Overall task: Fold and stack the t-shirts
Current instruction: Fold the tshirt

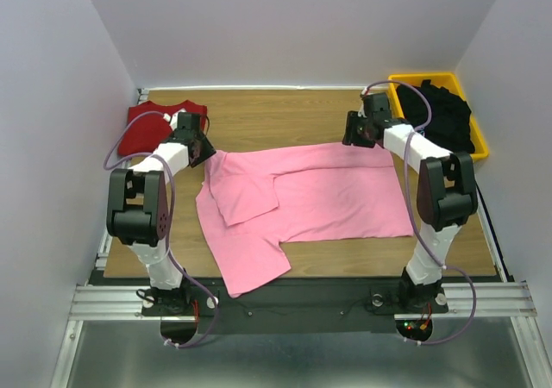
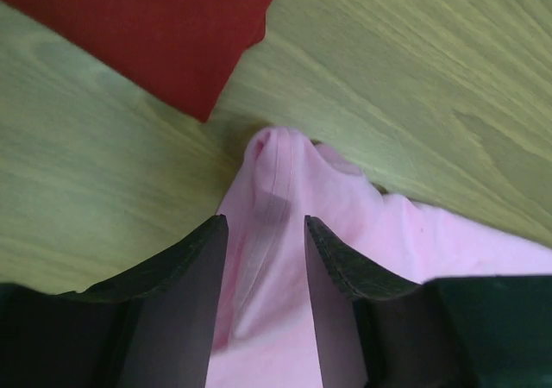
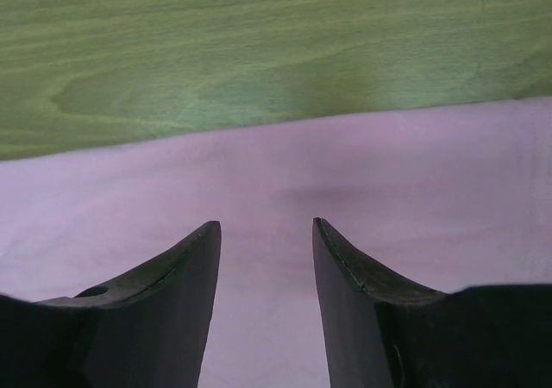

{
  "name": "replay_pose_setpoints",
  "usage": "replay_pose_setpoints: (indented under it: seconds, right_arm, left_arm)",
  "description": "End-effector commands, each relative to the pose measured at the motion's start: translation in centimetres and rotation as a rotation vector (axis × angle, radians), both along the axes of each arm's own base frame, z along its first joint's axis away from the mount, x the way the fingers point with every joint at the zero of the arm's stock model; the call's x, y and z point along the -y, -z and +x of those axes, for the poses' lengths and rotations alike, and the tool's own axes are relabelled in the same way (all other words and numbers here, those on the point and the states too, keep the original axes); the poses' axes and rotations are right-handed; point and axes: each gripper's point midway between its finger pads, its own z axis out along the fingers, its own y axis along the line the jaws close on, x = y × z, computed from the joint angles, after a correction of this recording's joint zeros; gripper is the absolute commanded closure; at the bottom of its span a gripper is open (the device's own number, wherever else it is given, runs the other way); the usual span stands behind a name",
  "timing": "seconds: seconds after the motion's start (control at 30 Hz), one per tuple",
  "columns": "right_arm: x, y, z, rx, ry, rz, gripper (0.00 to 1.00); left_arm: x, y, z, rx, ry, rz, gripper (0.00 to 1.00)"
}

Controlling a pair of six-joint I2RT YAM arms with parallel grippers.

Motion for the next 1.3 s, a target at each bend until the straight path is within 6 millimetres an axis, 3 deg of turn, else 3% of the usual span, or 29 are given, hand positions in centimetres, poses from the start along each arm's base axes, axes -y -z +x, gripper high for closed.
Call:
replay_pose_setpoints:
  seconds: [0.0, 0.27, 0.43, 0.6, 0.8, 0.83, 1.0, 1.27]
  right_arm:
    - [-0.8, -1.4, 2.5, 0.03, 0.065, 0.101, 0.48]
    - [1.6, 1.6, 4.2, -0.01, 0.195, 0.104, 0.54]
    - [4.4, 4.0, 4.1, -0.038, 0.286, 0.083, 0.58]
    - [7.2, 5.9, 3.5, -0.065, 0.358, 0.074, 0.58]
    - [10.6, 8.3, 2.2, -0.108, 0.481, 0.068, 0.58]
    - [11.9, 8.6, 1.9, -0.114, 0.517, 0.067, 0.58]
    - [13.9, 8.1, 1.6, -0.1, 0.579, 0.075, 0.58]
    - [13.1, 6.1, 2.4, -0.059, 0.543, 0.119, 0.58]
  left_arm:
    - [-0.6, -2.3, 2.8, 0.079, -0.006, 0.027, 0.51]
    - [-0.9, -0.5, 3.1, 0.04, -0.015, 0.045, 0.57]
    - [-1.2, 1.1, 2.5, 0.017, -0.023, 0.052, 0.74]
    - [-2.3, 2.0, 2.2, 0.011, -0.048, 0.059, 0.98]
    - [-5.4, 1.0, 1.8, 0.036, -0.134, 0.072, 1.0]
    - [-5.5, 0.6, 1.8, 0.043, -0.141, 0.072, 1.0]
    - [-5.8, -1.2, 1.2, 0.104, -0.198, 0.055, 1.0]
    - [-2.9, -2.1, 0.2, 0.185, -0.171, -0.052, 1.0]
